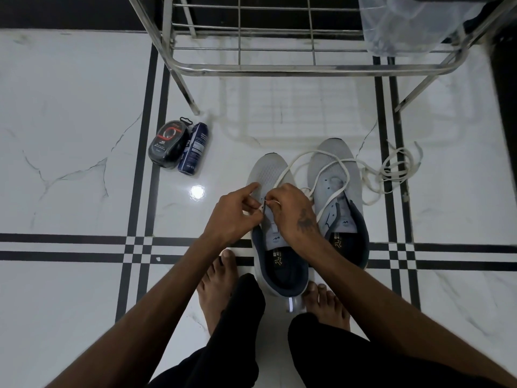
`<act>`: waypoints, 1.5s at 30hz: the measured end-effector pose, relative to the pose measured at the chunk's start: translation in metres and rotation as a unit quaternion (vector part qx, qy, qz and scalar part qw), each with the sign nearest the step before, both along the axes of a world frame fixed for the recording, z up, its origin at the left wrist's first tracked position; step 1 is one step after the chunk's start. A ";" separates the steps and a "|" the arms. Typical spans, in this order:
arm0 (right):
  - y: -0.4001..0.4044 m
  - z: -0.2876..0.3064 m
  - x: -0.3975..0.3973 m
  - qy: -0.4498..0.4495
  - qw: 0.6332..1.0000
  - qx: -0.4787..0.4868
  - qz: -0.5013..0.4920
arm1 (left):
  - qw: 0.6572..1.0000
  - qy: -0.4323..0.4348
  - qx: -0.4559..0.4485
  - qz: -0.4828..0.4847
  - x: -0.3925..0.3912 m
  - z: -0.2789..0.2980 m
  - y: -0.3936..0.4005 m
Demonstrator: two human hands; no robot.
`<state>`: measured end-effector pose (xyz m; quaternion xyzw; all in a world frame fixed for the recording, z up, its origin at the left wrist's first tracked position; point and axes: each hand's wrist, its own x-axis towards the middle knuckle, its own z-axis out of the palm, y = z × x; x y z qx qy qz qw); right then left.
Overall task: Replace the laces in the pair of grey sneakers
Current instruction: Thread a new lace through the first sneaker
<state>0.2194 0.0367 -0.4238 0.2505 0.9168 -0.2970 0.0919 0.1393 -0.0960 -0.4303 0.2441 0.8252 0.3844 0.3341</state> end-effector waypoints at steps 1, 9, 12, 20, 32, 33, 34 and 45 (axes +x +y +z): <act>0.000 0.001 0.000 0.008 1.000 -0.010 -0.014 | 1.000 -0.003 0.005 0.002 0.000 -0.001 0.000; -0.014 0.002 0.009 0.057 0.985 -0.051 -0.154 | 0.999 -0.015 0.033 0.011 0.003 -0.005 0.000; -0.015 -0.001 0.010 0.057 0.984 -0.048 -0.159 | 0.999 -0.028 0.038 0.014 0.002 -0.005 -0.001; -0.023 -0.003 0.021 0.124 0.959 -0.152 -0.203 | 0.997 0.013 0.032 0.070 0.009 -0.007 0.005; -0.024 -0.003 0.031 0.143 0.967 0.039 -0.208 | 0.959 0.262 -0.055 -0.097 0.001 -0.010 0.019; -0.025 -0.003 0.031 0.150 0.965 0.041 -0.212 | 0.955 0.272 -0.054 -0.106 0.000 -0.011 0.019; -0.026 -0.003 0.031 0.157 0.964 0.043 -0.212 | 0.955 0.273 -0.051 -0.104 -0.002 -0.011 0.018; -0.028 -0.007 0.030 0.119 0.967 0.027 -0.225 | 0.763 -0.169 0.192 0.594 -0.046 0.016 -0.034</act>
